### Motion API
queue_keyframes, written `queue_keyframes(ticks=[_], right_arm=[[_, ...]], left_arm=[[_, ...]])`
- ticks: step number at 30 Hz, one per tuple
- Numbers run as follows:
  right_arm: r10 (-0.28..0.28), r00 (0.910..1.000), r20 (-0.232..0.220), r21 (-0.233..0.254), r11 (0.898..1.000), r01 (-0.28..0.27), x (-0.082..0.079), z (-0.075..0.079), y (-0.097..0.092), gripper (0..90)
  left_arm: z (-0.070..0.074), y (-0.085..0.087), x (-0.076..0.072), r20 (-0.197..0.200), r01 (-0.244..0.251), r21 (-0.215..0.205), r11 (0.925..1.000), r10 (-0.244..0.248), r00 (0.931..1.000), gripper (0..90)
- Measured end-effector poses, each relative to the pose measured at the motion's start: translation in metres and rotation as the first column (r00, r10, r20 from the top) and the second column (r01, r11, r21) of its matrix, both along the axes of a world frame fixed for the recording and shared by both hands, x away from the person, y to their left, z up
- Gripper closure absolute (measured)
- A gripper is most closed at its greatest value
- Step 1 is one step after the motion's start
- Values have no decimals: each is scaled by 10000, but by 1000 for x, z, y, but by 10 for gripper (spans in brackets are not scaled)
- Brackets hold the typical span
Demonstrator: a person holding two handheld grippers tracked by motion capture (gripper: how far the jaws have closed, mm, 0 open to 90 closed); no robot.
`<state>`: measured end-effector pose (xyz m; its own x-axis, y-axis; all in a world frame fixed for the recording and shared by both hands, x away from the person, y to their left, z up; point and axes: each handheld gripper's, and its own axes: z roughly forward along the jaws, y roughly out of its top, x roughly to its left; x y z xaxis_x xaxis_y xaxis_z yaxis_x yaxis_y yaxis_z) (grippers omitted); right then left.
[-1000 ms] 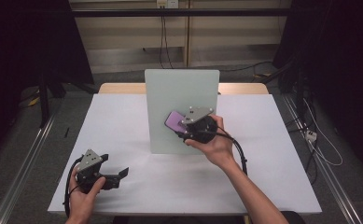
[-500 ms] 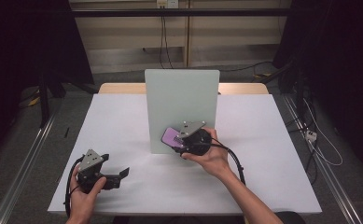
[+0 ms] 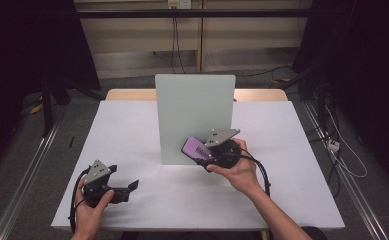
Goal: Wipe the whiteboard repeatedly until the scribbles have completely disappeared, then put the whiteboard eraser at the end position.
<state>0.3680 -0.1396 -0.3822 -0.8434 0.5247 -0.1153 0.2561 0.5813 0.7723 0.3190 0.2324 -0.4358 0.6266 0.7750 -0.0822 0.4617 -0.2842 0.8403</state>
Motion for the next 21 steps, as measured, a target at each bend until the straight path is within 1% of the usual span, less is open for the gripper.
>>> queue_keyframes(ticks=[6,8,11,13,14,18,21], right_arm=[[-241,9992,-318,328,9991,251,0,-4,-12,418],[-258,9988,-410,439,9987,276,-1,-3,-15,418],[-245,9987,-457,413,9988,264,-3,-3,-18,418],[-273,9983,-514,454,9985,296,-4,-3,-20,418],[-309,9979,-576,515,9981,339,-4,-3,-21,418],[-287,9976,-637,471,9984,317,-6,-2,-26,418],[-282,9968,-752,510,9982,321,-7,0,-30,418]], left_arm=[[0,1,0,19,37,42,10000,-37,10000,44],[0,0,0,88,43,-47,10000,-42,10000,44],[1,2,0,110,-42,-43,10000,42,9999,44],[1,3,0,54,-31,-96,9999,32,10000,44],[1,3,-1,61,-8,-67,10000,9,10000,44],[1,1,0,118,-28,-34,10000,28,9999,44],[-1,2,1,-65,13,-4,10000,-13,10000,44]])
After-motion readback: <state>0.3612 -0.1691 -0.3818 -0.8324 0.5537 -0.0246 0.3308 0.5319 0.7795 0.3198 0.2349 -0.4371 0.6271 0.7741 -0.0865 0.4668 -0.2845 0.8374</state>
